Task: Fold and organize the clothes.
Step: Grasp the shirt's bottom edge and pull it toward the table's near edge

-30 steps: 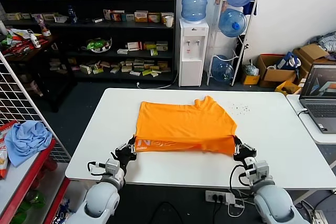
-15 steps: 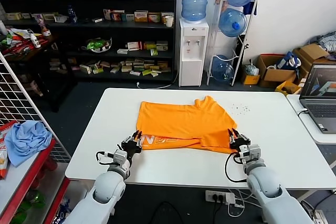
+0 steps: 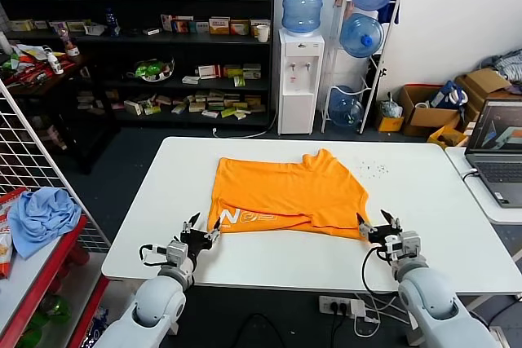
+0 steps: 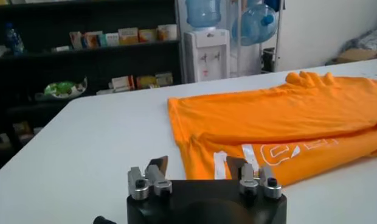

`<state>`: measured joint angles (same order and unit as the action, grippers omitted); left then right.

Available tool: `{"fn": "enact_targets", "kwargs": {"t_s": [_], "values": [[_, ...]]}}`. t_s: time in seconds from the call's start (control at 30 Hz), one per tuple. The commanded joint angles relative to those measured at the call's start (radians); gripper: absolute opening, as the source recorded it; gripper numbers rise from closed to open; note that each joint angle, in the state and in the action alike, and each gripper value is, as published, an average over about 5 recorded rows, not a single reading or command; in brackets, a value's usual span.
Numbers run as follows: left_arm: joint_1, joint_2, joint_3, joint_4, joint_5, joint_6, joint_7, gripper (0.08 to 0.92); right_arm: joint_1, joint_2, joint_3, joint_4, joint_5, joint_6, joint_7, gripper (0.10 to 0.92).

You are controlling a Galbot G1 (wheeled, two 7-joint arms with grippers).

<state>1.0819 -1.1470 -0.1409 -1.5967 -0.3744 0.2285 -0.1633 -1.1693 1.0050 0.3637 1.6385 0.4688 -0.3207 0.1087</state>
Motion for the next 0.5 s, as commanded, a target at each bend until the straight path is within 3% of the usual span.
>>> {"fn": "enact_targets", "kwargs": {"t_s": [0.03,0.17,0.5], "values": [[0.013,0.010,-0.001,0.000,-0.076,0.039,-0.010,0.784,-0.082,-0.019,0.035,0.038,0.017,-0.046,0.000,0.764],[-0.001,0.002,-0.003,0.027,-0.092,0.055,-0.014,0.791,-0.090,-0.018,0.025,0.029,0.013,-0.059,-0.003,0.649],[0.010,0.006,-0.003,0.020,-0.093,0.066,-0.010,0.513,-0.082,-0.022,0.011,0.023,0.015,-0.061,0.003,0.380]]}}
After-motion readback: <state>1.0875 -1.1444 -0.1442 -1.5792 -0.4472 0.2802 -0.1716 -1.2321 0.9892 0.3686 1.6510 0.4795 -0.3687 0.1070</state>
